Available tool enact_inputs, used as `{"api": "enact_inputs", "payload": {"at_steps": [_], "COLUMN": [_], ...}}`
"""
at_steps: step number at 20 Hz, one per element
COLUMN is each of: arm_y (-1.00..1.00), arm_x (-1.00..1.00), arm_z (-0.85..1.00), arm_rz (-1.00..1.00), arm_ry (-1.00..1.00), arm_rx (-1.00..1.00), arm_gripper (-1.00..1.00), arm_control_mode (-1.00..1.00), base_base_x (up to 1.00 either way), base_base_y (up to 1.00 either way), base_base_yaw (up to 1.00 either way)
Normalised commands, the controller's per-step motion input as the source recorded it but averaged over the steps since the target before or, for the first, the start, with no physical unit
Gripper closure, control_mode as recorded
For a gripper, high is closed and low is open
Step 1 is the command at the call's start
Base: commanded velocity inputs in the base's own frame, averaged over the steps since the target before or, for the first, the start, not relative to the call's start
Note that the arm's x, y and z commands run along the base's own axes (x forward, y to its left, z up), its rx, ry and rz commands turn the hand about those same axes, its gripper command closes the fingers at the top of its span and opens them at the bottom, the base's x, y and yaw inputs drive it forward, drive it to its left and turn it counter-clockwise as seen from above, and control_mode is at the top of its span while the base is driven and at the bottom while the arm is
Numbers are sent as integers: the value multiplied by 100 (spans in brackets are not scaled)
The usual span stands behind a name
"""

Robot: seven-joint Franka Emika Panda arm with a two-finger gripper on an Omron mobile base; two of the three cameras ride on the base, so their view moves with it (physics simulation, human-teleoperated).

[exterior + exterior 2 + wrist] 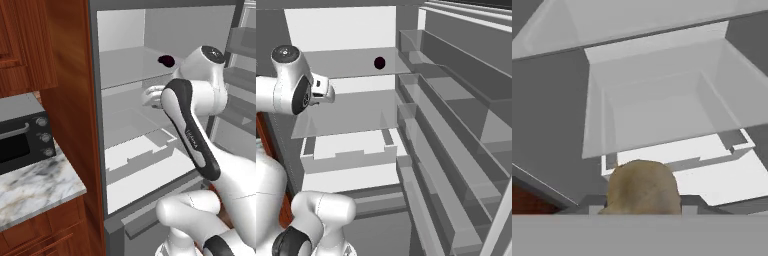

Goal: Retrieve the bottle and the shaker from the cabinet and place them next to the mixing bowl on the counter. Then add garlic from the fridge to the mixing bowl.

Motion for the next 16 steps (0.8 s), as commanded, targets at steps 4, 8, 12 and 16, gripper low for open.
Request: {"api": "enact_inputs", "payload": {"at_steps": [4,8,12,16], "arm_y": [0,0,-1,-5], "arm_x": [-87,-71,-74,-68], "arm_z": [0,-26,-45,-45], "arm_rz": [-3,-2,0,0], "arm_ry": [55,21,-4,-9], "arm_rx": [0,0,0,0], "arm_gripper": [100,100,100,100], "arm_control_mode": [-100,-100,-100,-100], "base_base_x": [0,0,0,0], "base_base_y": [0,0,0,0], "base_base_yaw": [0,0,0,0]}}
